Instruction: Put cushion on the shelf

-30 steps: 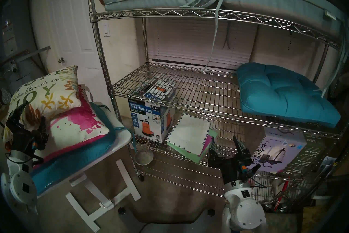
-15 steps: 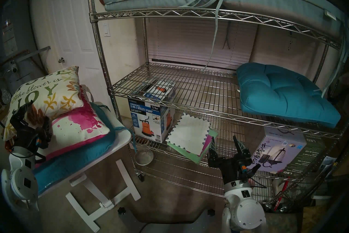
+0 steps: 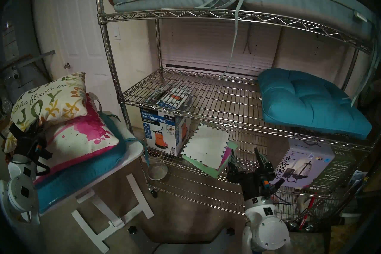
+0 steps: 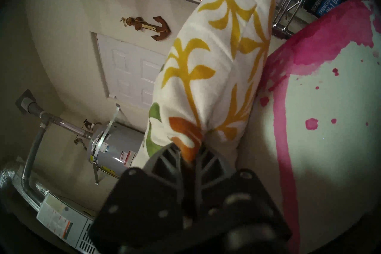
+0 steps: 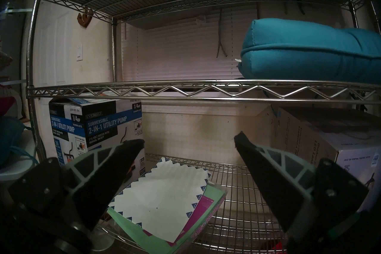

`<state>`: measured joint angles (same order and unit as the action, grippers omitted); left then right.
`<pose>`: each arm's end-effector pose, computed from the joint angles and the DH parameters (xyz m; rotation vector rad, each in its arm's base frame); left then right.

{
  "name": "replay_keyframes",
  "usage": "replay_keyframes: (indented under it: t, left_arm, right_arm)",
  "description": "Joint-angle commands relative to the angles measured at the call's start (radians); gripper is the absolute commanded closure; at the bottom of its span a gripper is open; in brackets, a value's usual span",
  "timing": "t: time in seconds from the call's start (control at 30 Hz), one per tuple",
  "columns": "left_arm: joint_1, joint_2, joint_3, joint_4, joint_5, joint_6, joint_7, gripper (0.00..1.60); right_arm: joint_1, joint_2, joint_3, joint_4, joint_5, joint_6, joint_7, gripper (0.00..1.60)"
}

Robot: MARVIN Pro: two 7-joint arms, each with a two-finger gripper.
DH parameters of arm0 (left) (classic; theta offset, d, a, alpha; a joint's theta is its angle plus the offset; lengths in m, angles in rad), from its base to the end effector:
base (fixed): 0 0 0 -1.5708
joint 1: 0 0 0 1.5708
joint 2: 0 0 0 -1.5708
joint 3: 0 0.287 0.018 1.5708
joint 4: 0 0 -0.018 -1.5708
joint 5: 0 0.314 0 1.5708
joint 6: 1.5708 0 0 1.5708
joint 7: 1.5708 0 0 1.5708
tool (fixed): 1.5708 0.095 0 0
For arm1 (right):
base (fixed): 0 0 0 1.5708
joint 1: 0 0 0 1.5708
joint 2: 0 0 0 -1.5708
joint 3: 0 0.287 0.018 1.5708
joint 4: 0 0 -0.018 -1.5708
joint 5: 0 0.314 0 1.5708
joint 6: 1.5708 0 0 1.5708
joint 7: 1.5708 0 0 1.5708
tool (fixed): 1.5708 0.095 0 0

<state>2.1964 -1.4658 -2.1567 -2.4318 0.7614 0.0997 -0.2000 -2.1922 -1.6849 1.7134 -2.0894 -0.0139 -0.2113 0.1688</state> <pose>0.2221 0.1657 -0.1428 -1.4645 0.6730 -1.3169 0.2479 -0.0266 -0.2861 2.0949 0.0116 2.3090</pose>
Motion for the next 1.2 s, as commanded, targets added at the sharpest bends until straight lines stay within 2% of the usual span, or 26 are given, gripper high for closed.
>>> replay_keyframes:
  t: [0.0,0.27,0.5,0.8,1.17]
  left_arm:
    - [0.036,-0.021,0.064,-0.012,-0.022,-0.074,0.03,1.6]
    - [-0.004,-0.003,0.158,-0.012,-0.021,-0.158,0.077,1.6]
    - [-0.071,0.019,0.207,-0.012,-0.009,-0.206,0.115,1.6]
    - [-0.147,0.047,0.263,-0.012,0.031,-0.212,0.123,1.6]
    - [-0.212,0.04,0.353,-0.012,0.051,-0.193,0.107,1.6]
  right_arm:
    - [0.002,0.001,0.0,-0.022,-0.001,-0.004,0.001,0.0]
    - [0.003,0.001,0.0,-0.02,-0.001,-0.005,0.001,0.0]
    - [0.004,0.001,0.0,-0.02,0.0,-0.005,0.001,0.0]
    - [0.003,0.001,0.0,-0.02,0.0,-0.005,0.001,0.0]
    - [0.003,0.001,0.0,-0.021,-0.001,-0.005,0.001,0.0]
